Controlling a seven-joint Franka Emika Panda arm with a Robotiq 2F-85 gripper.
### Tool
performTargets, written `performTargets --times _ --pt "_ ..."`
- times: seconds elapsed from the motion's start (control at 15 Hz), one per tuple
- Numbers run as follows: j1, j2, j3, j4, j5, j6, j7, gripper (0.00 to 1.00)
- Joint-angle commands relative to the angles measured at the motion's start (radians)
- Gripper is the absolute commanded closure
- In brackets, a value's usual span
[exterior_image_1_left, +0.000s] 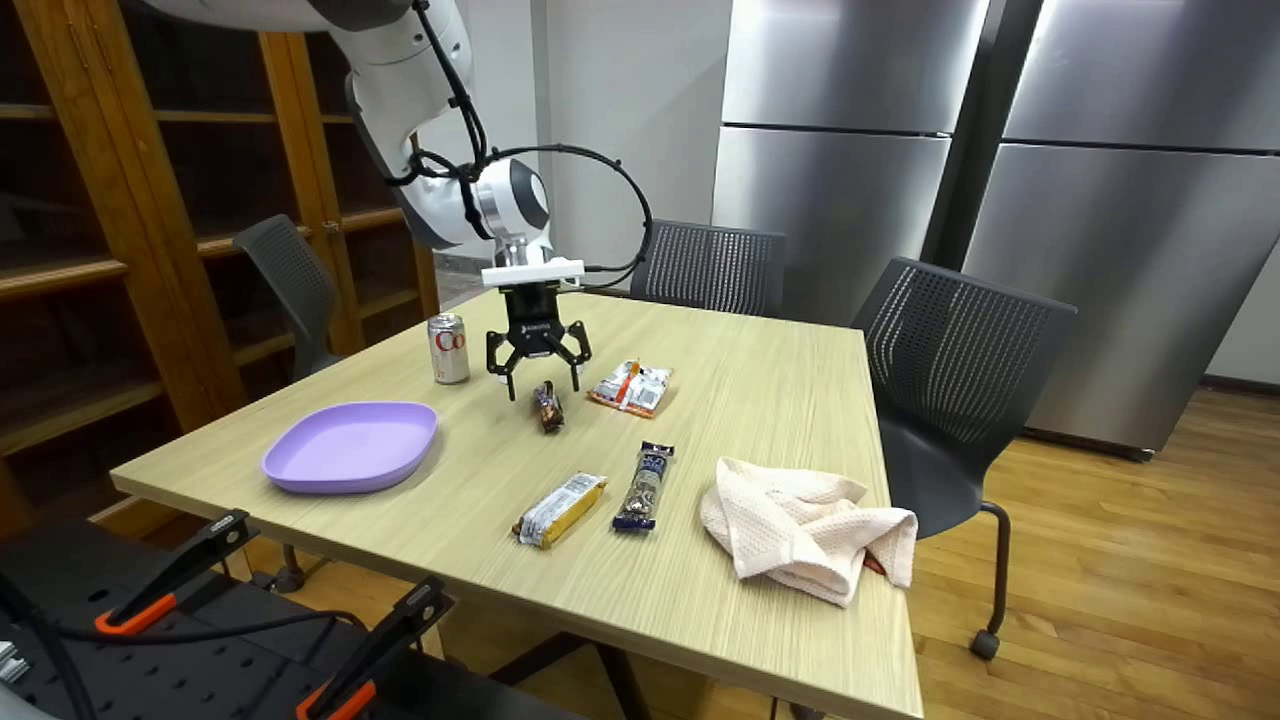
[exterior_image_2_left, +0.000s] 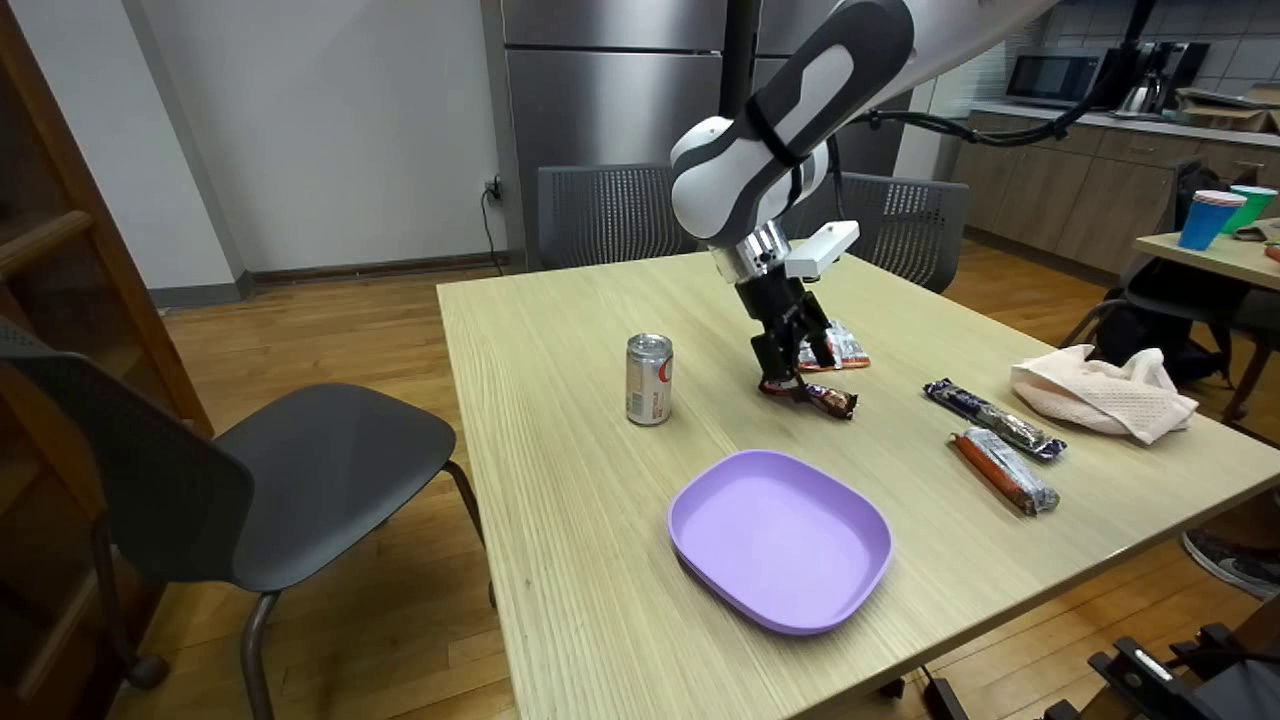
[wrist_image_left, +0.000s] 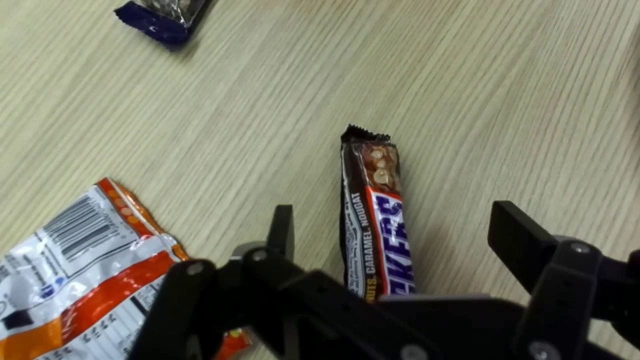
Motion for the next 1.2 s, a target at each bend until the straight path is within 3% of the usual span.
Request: performTargets --times 0.0,0.53,0.6,0.73,1.13 --pt "0.014 0.048 -0.010 0.091 -0.020 -0.068 -0.021 0.00" --pt "0.011 0.084 -0.016 0.142 -0.020 -0.085 -0.031 0.00" --pt "0.012 0.086 -0.017 0.144 -0.022 -0.083 -0.033 0.25" --pt "0.013 0.085 -0.020 0.144 -0.025 -0.079 -0.036 0.30" --pt "0.014 0.080 -0.023 0.143 -0.034 -0.075 -0.041 0.78"
